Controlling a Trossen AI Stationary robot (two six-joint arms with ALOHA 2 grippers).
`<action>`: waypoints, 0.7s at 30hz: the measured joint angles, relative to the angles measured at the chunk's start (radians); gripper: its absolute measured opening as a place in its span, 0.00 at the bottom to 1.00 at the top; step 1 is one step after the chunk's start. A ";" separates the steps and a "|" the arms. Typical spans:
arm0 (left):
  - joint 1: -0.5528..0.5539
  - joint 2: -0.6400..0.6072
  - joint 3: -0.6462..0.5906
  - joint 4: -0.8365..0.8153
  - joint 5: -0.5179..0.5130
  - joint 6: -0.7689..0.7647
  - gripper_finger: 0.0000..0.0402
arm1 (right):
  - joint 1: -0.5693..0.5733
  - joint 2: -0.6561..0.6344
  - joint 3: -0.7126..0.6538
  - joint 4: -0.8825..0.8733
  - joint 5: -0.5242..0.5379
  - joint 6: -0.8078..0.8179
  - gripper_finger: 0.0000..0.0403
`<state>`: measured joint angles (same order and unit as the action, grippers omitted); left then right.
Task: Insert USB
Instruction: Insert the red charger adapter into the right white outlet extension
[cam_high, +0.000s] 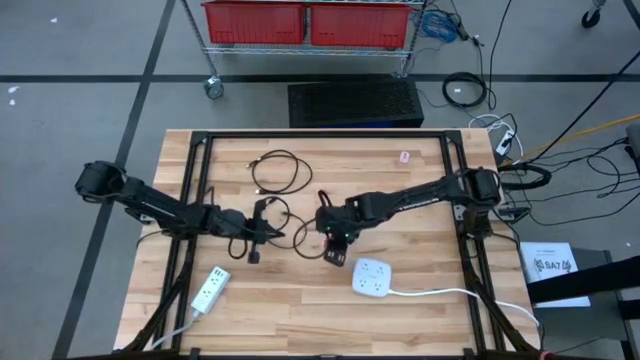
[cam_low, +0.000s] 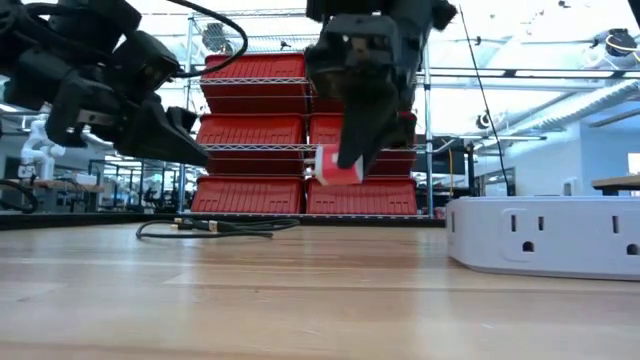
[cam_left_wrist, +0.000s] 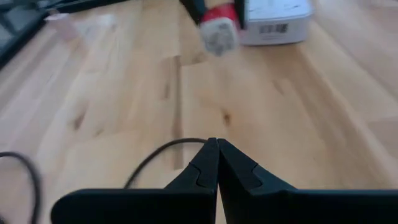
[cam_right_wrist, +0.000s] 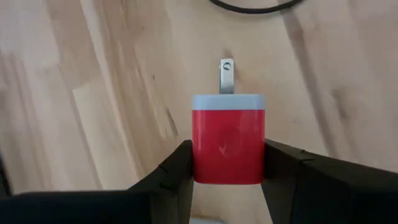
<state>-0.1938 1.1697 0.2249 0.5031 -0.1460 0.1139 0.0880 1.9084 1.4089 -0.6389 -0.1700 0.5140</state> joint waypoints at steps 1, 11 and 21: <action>-0.006 0.002 0.000 -0.001 -0.014 0.000 0.02 | -0.004 0.000 -0.024 0.047 -0.033 0.011 0.28; -0.032 0.004 0.000 0.005 -0.022 0.000 0.02 | -0.044 0.001 -0.263 0.341 -0.242 0.140 0.28; -0.031 0.004 0.000 0.004 -0.023 -0.003 0.02 | -0.088 0.000 -0.303 0.349 -0.217 0.127 0.42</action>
<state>-0.2253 1.1732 0.2249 0.5068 -0.1691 0.1108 0.0000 1.9083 1.1058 -0.2901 -0.3867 0.6411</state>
